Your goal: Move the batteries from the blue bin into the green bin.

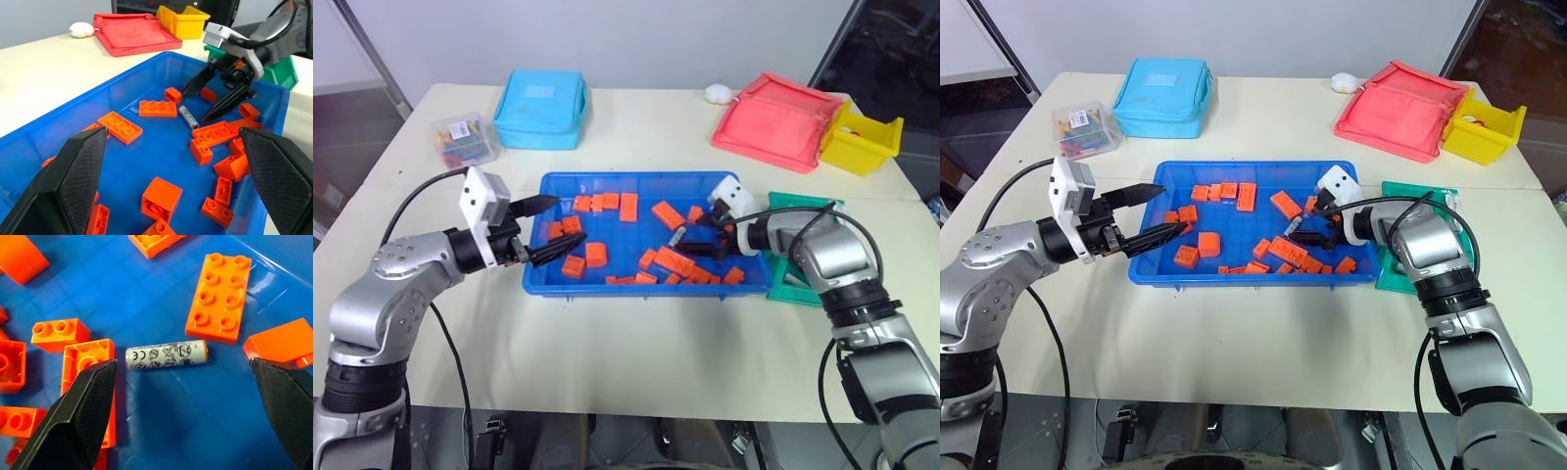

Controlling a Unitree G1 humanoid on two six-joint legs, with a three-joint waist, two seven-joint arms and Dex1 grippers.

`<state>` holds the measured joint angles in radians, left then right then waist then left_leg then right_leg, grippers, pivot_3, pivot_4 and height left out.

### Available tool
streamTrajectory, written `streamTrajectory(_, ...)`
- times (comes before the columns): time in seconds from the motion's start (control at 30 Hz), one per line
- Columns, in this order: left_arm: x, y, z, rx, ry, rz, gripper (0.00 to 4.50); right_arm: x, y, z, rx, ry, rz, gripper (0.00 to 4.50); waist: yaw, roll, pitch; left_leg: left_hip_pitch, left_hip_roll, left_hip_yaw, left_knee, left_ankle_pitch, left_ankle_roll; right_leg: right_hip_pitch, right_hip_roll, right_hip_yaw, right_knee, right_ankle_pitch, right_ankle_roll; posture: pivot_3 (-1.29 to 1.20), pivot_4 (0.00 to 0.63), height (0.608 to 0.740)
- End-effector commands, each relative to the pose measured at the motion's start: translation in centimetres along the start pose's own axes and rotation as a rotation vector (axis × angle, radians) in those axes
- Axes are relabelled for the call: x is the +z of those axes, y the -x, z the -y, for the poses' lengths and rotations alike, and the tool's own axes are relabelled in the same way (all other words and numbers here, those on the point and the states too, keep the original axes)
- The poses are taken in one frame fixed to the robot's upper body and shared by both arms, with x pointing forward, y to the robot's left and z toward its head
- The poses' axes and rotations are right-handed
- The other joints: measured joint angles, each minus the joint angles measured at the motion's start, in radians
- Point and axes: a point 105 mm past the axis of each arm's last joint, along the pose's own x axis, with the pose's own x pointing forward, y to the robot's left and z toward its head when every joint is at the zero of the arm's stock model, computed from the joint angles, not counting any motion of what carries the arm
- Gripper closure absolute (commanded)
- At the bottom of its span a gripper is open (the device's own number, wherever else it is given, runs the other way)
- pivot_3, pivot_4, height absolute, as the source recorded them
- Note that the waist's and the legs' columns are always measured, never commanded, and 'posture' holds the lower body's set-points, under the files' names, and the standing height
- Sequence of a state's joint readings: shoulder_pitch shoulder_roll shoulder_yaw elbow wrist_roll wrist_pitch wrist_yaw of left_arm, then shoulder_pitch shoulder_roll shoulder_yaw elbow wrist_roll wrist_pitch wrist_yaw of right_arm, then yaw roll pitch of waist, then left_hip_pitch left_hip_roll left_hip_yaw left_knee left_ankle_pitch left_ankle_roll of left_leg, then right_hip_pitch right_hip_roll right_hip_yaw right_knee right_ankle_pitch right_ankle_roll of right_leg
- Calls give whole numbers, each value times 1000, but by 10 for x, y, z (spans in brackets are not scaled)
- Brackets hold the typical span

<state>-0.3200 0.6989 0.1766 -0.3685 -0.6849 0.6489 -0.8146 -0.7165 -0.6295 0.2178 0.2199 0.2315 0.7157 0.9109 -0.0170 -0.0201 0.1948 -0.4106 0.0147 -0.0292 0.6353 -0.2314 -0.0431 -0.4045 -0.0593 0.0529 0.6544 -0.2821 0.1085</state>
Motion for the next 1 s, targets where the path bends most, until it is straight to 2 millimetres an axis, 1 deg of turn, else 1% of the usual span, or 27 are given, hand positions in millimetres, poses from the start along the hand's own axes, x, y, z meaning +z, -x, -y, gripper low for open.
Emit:
streamTrajectory(0.03,13,2,1,10,-42,37,0,-1,-8,-7,20,28,-12,56,-1,0,0,0,0,0,0,0,0,0,0,0,0,0,0,0,150,740)
streamTrajectory(0.23,15,0,1,14,-44,51,0,6,-17,-13,37,87,-20,56,-1,0,0,0,0,0,0,0,0,0,0,0,0,0,0,0,150,740)
streamTrajectory(0.33,15,0,0,19,-45,55,0,9,-19,-12,36,97,-21,56,-4,0,0,0,0,0,0,0,0,0,0,0,0,0,0,0,150,740)
streamTrajectory(0.5,14,0,2,27,-47,60,0,8,-22,-8,33,102,-36,56,-3,0,0,0,0,0,0,0,0,0,1,0,0,0,0,0,150,740)
streamTrajectory(0.57,14,2,2,29,-47,59,0,8,-22,-8,37,102,-40,581,-3,0,0,0,0,0,0,0,0,0,1,0,0,0,0,0,150,740)
streamTrajectory(0.63,14,3,2,29,-48,55,0,8,-22,-8,42,105,-43,1390,-3,0,0,0,0,0,0,0,0,0,1,0,0,0,0,0,150,740)
streamTrajectory(0.67,13,4,2,28,-48,52,0,8,-23,-8,43,106,-44,1933,-3,0,0,0,0,0,0,0,0,0,1,0,0,0,0,0,150,740)
streamTrajectory(0.7,13,5,2,26,-48,50,0,8,-23,-8,43,107,-43,2282,-3,0,0,0,0,0,0,0,0,0,1,0,0,0,0,0,150,740)
streamTrajectory(0.93,14,6,6,-1,-50,41,0,13,-20,-4,18,125,-32,2286,-3,0,0,0,0,0,0,0,0,0,1,0,0,0,0,0,150,740)
streamTrajectory(0.97,15,5,7,-10,-48,49,0,18,-17,-2,6,135,-18,2286,-3,0,0,0,0,0,0,0,0,0,1,0,0,0,0,0,150,740)
streamTrajectory(1.0,17,2,7,-22,-46,63,0,29,-9,3,-16,146,7,2286,-3,0,0,0,0,0,0,0,0,0,1,0,0,0,0,0,150,740)
